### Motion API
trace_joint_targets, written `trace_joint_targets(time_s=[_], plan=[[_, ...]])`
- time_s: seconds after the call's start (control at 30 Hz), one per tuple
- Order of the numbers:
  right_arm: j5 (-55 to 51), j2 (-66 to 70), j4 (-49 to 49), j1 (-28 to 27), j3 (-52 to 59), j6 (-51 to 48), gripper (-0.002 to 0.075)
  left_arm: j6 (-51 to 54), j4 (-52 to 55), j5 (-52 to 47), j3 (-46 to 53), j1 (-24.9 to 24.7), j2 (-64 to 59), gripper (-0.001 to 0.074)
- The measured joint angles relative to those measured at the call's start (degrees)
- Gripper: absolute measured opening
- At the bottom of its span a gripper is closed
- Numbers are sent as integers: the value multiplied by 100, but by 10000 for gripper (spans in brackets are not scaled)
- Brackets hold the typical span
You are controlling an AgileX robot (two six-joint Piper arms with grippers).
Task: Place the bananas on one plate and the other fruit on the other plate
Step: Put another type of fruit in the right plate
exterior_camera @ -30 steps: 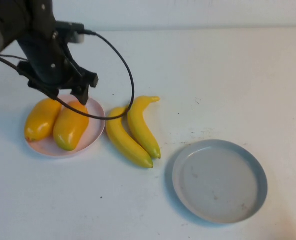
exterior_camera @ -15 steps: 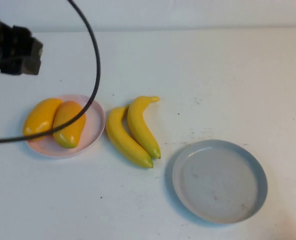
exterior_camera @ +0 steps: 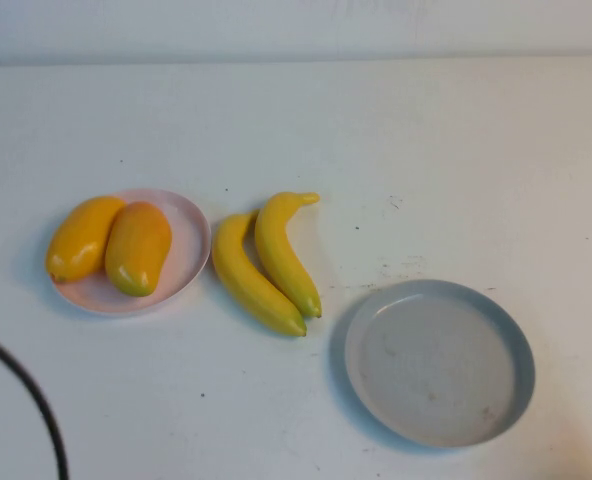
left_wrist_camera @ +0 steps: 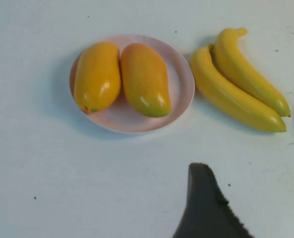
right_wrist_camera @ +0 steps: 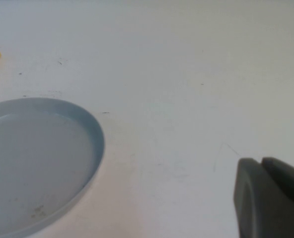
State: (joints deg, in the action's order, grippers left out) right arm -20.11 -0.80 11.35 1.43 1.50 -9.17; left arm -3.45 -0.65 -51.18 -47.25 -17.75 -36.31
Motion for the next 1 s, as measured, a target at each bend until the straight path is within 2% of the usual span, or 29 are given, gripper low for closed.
trace_joint_targets(time_s=[0.1,0.23,0.37,0.5,0.77,0.9,1.0], plan=[[0,0,0,0,0,0,-17,-495,106,42,506,0,727,312],[0,0,0,0,0,0,-17,-963,321,-316,877,0,1190,169],[0,0,0,0,0,0,-17,-1005,347,-608,972,0,1334,37],[0,0,0,0,0,0,-17,-837,411,-806,972,0,1354,6],[0,0,0,0,0,0,-17,-563,474,-947,972,0,1359,-2],[0,0,0,0,0,0,-17,-299,617,-403,1095,0,1410,-2],[0,0,0,0,0,0,-17,-114,630,265,1448,174,1708,-2]])
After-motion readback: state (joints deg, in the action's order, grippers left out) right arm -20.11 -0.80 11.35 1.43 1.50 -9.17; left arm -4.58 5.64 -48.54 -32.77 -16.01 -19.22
